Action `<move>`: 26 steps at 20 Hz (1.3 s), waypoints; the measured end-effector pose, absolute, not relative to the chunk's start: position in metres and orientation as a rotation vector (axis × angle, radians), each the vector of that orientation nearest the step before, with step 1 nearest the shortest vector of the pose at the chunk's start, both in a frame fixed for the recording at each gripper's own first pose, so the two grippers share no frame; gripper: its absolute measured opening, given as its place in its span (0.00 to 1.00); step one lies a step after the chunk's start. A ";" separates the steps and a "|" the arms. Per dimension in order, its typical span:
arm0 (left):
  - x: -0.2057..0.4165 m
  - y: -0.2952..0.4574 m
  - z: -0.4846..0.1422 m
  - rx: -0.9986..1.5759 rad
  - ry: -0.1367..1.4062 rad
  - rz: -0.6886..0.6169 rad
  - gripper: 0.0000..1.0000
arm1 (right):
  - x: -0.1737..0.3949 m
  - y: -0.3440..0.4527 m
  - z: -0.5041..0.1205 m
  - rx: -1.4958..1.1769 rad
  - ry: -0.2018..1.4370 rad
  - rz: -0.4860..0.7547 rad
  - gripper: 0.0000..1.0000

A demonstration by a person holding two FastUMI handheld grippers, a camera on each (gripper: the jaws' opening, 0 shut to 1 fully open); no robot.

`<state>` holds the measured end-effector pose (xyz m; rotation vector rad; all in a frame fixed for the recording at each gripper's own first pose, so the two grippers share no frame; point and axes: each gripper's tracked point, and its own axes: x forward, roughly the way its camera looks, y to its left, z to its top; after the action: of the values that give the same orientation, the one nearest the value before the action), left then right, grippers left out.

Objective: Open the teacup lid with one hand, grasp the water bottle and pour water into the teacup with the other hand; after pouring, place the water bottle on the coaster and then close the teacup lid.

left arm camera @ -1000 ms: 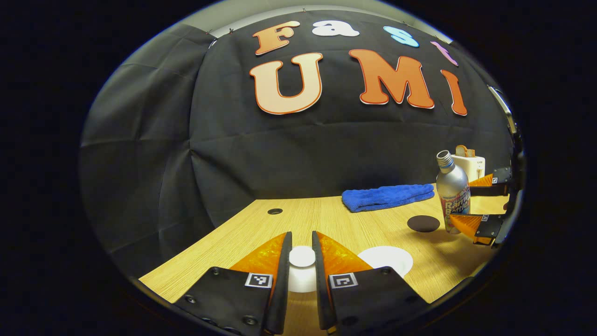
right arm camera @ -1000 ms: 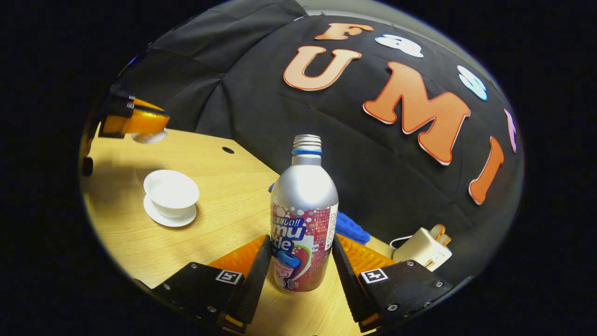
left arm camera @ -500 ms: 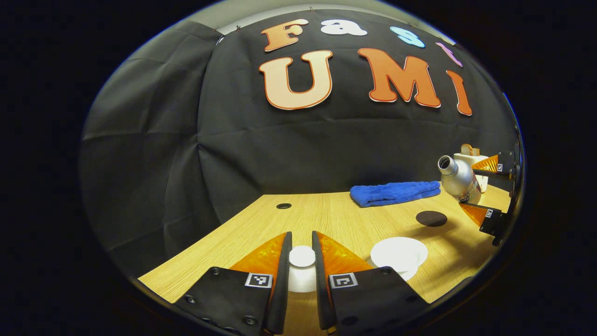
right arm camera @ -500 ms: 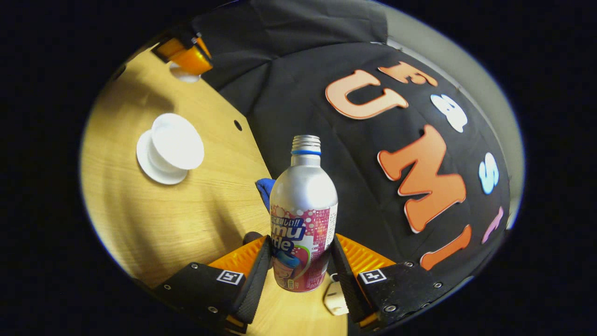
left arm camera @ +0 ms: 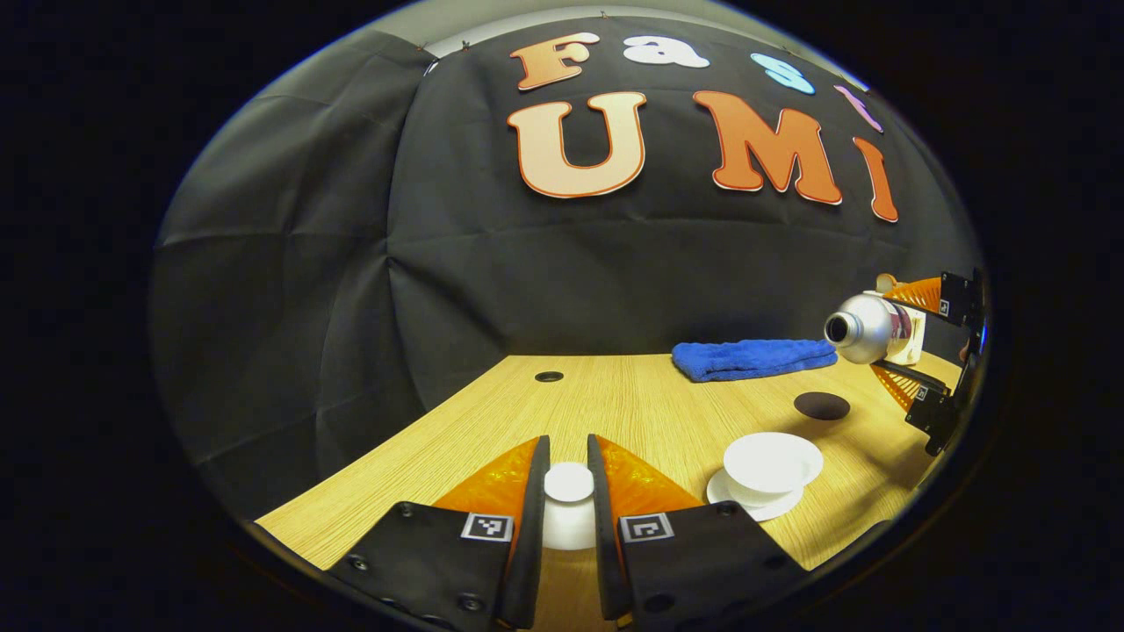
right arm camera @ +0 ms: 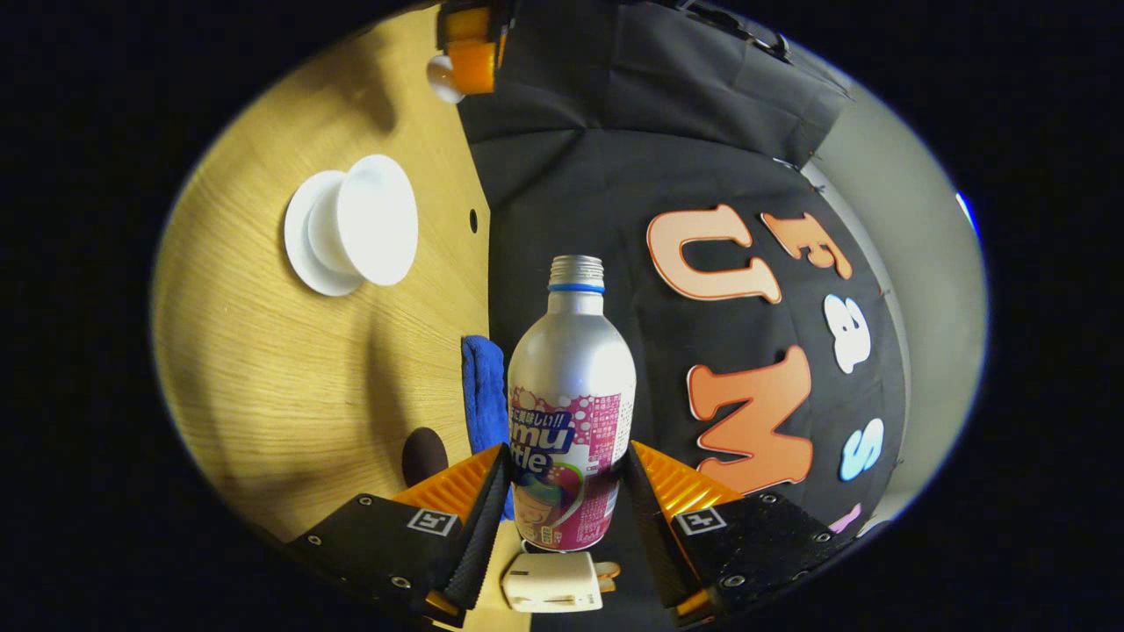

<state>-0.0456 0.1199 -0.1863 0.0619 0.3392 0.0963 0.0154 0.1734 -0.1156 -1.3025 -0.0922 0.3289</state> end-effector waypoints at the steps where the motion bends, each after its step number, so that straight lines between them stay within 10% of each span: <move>1: -0.046 0.121 -0.188 0.060 0.340 0.097 0.30 | 0.015 0.176 -0.115 -1.329 -0.105 0.328 0.75; 26: -0.054 0.133 -0.183 0.040 0.338 0.113 0.27 | 0.013 0.190 -0.097 -1.656 -0.416 0.289 0.72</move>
<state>-0.0542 0.1326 -0.1832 0.0403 0.3378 0.1135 0.0129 0.1901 -0.0969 -1.6557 -0.4164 0.2891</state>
